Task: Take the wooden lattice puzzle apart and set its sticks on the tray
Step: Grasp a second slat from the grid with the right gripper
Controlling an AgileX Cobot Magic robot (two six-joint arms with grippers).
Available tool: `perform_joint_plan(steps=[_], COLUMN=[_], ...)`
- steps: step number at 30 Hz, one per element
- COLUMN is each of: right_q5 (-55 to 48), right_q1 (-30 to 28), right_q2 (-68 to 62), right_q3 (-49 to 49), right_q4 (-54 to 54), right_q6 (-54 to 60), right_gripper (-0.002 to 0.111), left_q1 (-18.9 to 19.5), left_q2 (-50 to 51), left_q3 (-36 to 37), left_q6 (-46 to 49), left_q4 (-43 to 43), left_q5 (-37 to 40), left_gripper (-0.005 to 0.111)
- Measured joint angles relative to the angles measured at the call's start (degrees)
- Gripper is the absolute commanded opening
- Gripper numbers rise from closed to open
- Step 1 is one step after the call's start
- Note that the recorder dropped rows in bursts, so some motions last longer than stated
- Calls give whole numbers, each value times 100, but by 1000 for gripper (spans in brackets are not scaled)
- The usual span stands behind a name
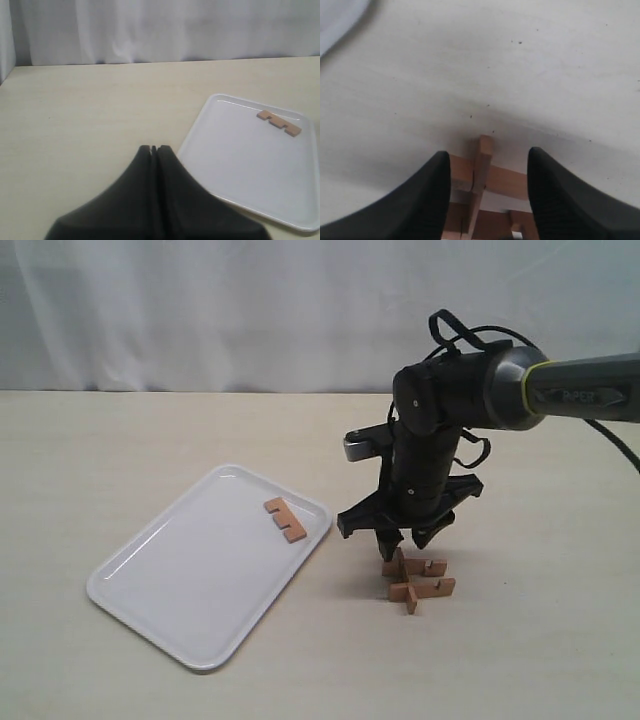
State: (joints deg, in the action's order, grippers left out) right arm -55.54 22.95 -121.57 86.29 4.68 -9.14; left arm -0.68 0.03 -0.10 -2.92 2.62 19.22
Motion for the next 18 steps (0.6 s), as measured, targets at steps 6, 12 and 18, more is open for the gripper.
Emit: perform_joint_plan(steps=[6, 12, 18], right_q5=[179, 414, 459], right_q1=[0, 0, 0], right_q2=[9, 9, -80], right_q3=[-134, -145, -177], right_q4=[-83, -301, -384], right_q6=[-70, -83, -87], right_gripper=[26, 19, 19], left_q1=[0, 0, 0], left_q2=[0, 0, 0], left_q3=[0, 0, 0], left_q6=[0, 0, 0], left_q4=[0, 0, 0], left_q5=[0, 0, 0], left_gripper=[0, 0, 0])
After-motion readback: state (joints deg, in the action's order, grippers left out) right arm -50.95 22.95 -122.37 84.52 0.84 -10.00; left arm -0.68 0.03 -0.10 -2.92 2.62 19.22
